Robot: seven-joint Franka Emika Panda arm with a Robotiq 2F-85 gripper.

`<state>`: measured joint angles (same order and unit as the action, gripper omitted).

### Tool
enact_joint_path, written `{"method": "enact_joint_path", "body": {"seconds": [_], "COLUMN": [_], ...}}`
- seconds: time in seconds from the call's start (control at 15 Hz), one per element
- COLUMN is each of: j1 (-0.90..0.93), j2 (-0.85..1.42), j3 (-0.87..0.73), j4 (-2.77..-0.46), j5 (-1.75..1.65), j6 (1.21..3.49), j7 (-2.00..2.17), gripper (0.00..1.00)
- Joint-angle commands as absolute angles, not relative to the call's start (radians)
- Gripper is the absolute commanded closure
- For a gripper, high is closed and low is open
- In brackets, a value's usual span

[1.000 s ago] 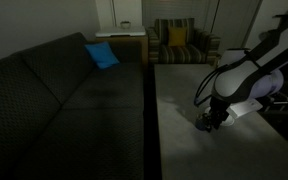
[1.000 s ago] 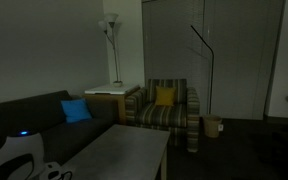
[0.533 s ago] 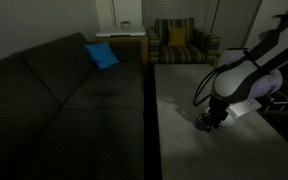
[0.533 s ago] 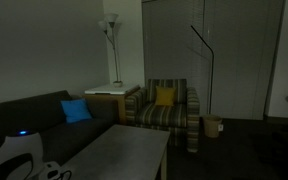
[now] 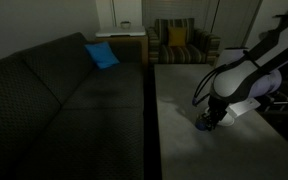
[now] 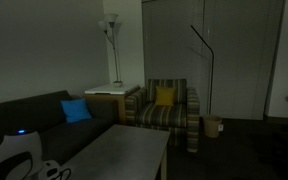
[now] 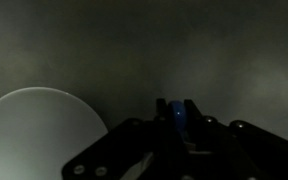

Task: Lift the blue cup and position it on the plate

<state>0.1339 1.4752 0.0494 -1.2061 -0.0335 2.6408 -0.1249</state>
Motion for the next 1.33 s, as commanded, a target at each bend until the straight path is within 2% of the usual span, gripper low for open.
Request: {"method": "enact_joint_path", "body": {"seconds": [0.0,0.07,0.13,0.2,0.67,1.27], "j1": [0.127,0.127,0.126,0.126,0.157,0.278], "j2": [1.475,1.475,1.475,1.475,1.475,1.408], "j3": [0.055,0.056,0.056,0.057,0.037,-0.154], "j4": [-1.204,-1.204,-1.203,-1.203,-1.190,-1.237], "j5": [-0.057,-0.057,-0.058,-0.058,-0.076,-0.103], "j6": [2.645,2.645,2.646,2.644,2.649,2.701], "j7": [-0.141,-0.143,-0.144,-0.146,-0.138,-0.031], "gripper": [0.86,0.95,1.00,0.97,0.97,0.97]}}
